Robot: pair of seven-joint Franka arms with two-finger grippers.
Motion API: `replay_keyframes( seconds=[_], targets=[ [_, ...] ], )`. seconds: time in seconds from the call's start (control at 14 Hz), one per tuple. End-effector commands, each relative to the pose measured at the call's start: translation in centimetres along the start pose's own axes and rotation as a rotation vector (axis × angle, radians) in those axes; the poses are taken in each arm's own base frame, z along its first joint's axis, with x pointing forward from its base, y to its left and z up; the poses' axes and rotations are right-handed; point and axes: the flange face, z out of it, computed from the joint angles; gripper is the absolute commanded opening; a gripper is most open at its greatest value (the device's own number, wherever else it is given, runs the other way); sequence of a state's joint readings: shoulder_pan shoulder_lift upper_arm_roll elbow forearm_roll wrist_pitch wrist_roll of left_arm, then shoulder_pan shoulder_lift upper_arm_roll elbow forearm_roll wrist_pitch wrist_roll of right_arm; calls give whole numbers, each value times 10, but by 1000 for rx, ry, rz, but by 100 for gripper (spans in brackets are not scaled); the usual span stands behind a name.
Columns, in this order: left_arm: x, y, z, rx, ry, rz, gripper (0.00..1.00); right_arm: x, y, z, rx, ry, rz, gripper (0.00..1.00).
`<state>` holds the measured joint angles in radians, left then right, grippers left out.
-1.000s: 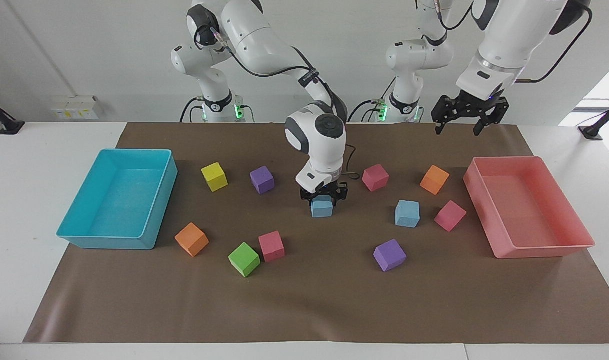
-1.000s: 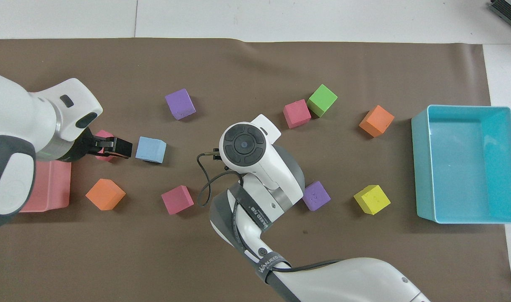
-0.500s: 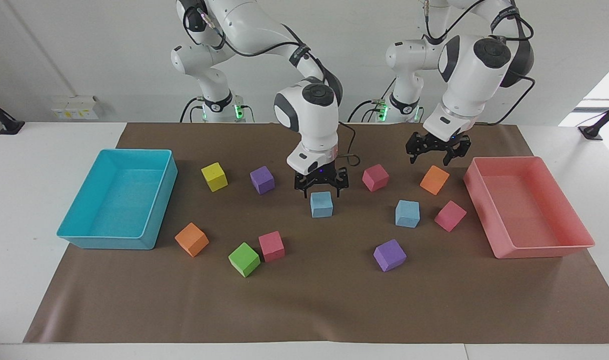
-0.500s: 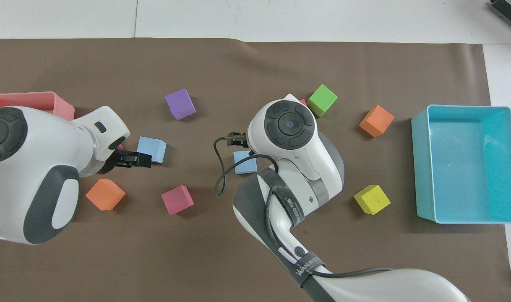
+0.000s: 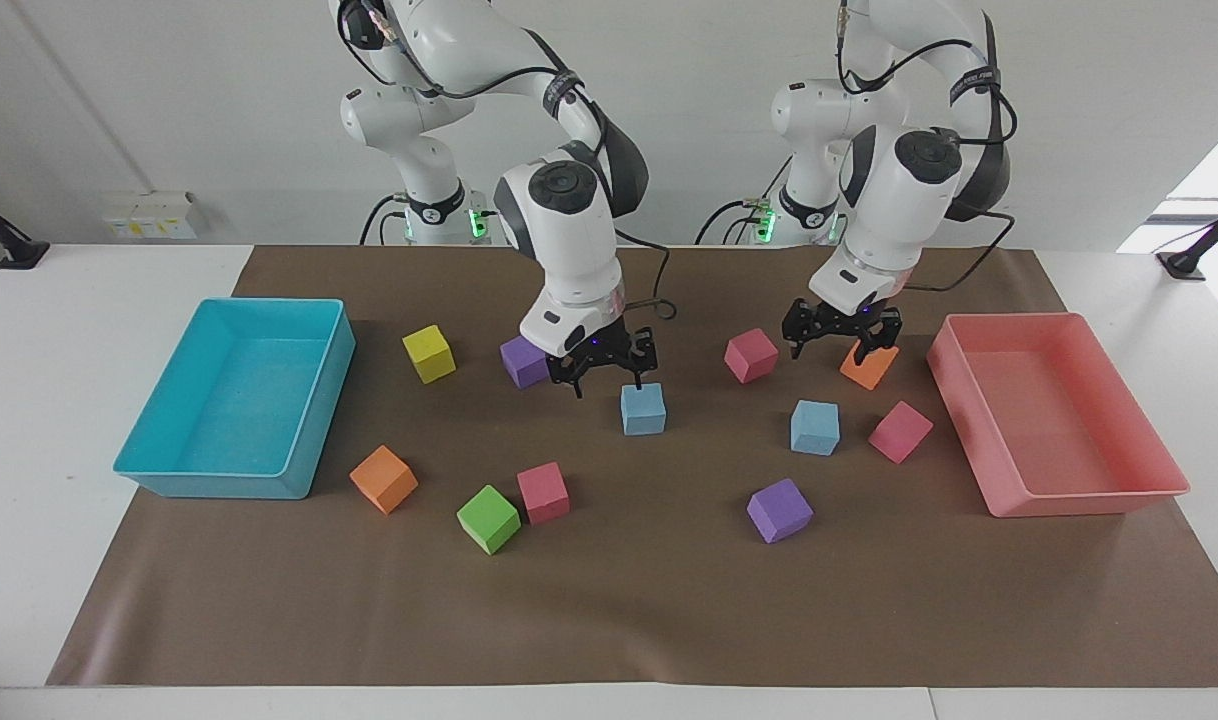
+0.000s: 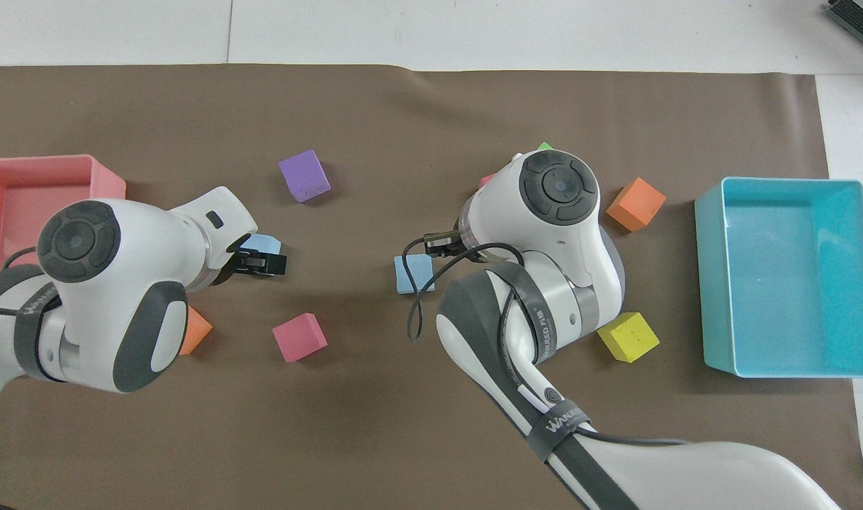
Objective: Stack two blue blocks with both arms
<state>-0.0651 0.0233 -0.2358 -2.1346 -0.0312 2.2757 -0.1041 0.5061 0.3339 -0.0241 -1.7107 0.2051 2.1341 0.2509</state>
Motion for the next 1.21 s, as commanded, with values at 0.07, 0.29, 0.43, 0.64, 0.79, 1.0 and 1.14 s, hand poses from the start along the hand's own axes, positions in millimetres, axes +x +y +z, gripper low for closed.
replay_keyframes(
  seconds=[0.07, 0.29, 0.43, 0.64, 0.79, 1.0, 1.14],
  targets=[
    [8, -8, 18, 20, 27, 16, 100, -14, 30, 1, 98, -14, -19, 0],
    [11, -11, 30, 29, 30, 21, 100, -22, 50, 20, 251, -43, -97, 0],
    [12, -17, 32, 32, 27, 14, 100, -22, 53, 26, 253, -49, -97, 0],
    [16, -20, 38, 29, 31, 4, 100, -21, 65, 45, 280, -79, -58, 0],
    [21, -22, 57, 25, 48, -4, 100, -19, 73, 60, 338, -91, -34, 0],
    [21, -22, 57, 26, 49, -4, 100, -16, 76, 74, 382, -87, 21, 0],
    [21, -20, 62, 24, 49, -11, 100, -15, 81, 89, 402, -90, 30, 0]
  ],
)
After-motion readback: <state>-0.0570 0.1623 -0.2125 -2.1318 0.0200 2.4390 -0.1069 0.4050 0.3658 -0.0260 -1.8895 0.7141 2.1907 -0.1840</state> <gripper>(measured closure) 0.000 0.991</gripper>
